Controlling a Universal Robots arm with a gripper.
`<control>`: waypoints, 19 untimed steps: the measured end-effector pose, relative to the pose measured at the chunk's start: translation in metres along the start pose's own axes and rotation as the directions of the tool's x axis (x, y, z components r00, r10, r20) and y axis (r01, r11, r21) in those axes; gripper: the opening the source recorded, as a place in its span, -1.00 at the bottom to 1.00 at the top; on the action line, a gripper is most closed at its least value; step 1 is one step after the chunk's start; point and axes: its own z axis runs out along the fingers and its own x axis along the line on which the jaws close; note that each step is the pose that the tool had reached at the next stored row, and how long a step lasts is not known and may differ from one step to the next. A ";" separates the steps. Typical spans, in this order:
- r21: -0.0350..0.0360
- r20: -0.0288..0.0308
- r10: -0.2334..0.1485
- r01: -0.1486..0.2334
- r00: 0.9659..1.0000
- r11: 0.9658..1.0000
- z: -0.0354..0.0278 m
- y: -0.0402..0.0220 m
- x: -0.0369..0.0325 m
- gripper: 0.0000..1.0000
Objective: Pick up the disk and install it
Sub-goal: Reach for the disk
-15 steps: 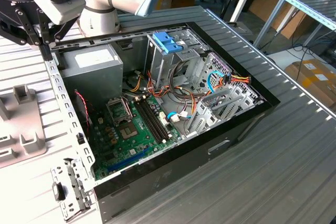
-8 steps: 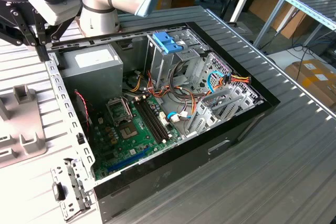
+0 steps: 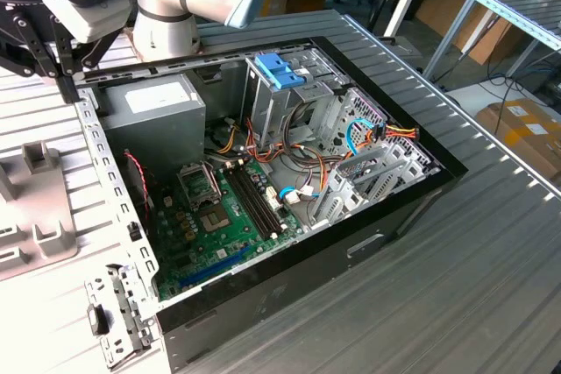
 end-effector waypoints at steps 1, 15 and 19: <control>0.000 0.000 0.000 0.000 1.000 1.000 0.0000 0.0000 0.0006 -0.79; 0.000 0.000 0.000 0.000 1.000 1.000 -0.0001 -0.0005 0.0070 -0.79; 0.000 0.000 0.000 0.000 1.000 1.000 -0.0001 -0.0007 0.0086 -0.79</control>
